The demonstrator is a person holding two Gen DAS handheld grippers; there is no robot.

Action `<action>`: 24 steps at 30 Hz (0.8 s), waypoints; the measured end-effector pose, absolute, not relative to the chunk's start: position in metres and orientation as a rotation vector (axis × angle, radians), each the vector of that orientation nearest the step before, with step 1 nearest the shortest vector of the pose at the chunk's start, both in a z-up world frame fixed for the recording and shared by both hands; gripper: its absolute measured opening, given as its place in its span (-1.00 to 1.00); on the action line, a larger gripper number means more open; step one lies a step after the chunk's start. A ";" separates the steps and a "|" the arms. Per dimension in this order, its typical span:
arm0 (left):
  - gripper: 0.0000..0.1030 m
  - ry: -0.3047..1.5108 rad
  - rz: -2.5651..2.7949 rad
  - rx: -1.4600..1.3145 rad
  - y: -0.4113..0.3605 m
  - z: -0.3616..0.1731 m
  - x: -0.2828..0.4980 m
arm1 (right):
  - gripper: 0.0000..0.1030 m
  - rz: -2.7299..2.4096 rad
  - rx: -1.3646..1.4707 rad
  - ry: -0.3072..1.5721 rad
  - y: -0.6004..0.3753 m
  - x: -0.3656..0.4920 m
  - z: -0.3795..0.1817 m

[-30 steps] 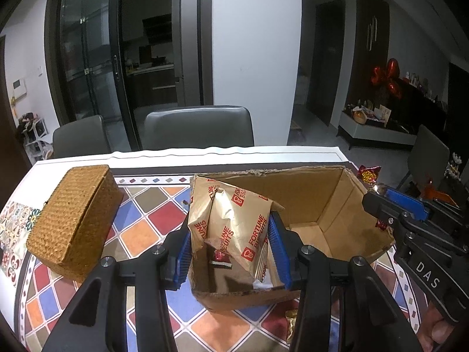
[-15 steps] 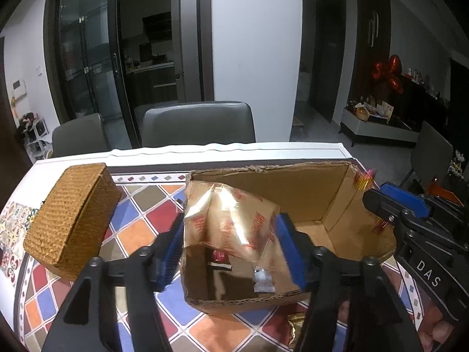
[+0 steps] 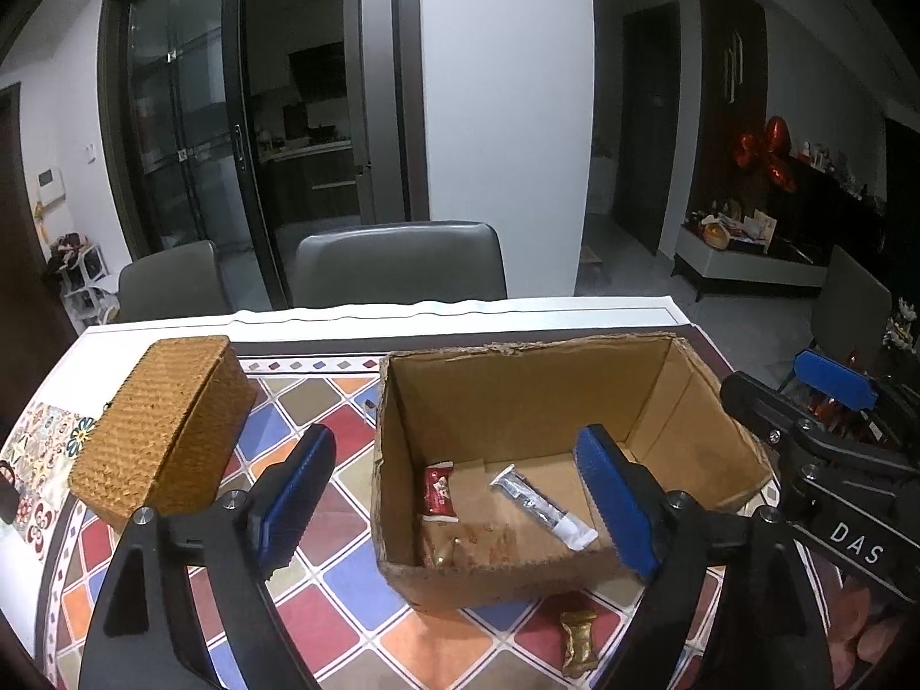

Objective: Organize snacks
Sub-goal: 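Open both grippers to drop the cookie packet and candy into the box, then withdraw both tools from the box back toward the remaining snacks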

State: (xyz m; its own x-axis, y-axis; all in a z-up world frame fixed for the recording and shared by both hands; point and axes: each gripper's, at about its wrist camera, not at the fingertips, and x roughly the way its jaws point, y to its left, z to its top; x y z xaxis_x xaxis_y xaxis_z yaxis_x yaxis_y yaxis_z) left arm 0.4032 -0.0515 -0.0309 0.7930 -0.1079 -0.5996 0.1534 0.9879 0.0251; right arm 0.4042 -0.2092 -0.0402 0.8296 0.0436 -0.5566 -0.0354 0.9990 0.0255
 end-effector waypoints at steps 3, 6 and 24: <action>0.67 0.636 -0.140 0.069 -0.051 -0.025 0.396 | 0.44 0.040 0.011 0.581 -0.209 0.397 -0.034; 0.67 0.626 -0.142 0.067 -0.052 -0.019 0.388 | 0.44 0.038 0.008 0.569 -0.209 0.388 -0.025; 0.71 0.592 -0.151 0.042 -0.051 0.004 0.332 | 0.44 0.012 -0.002 0.529 -0.215 0.333 0.001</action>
State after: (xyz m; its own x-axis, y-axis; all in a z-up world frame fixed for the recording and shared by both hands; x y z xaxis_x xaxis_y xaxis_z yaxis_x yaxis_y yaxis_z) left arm 0.3322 -0.0513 0.0039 0.8194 -0.1294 -0.5584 0.1537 0.9881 -0.0035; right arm 0.3334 -0.2153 0.0009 0.8635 0.0111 -0.5043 -0.0123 0.9999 0.0009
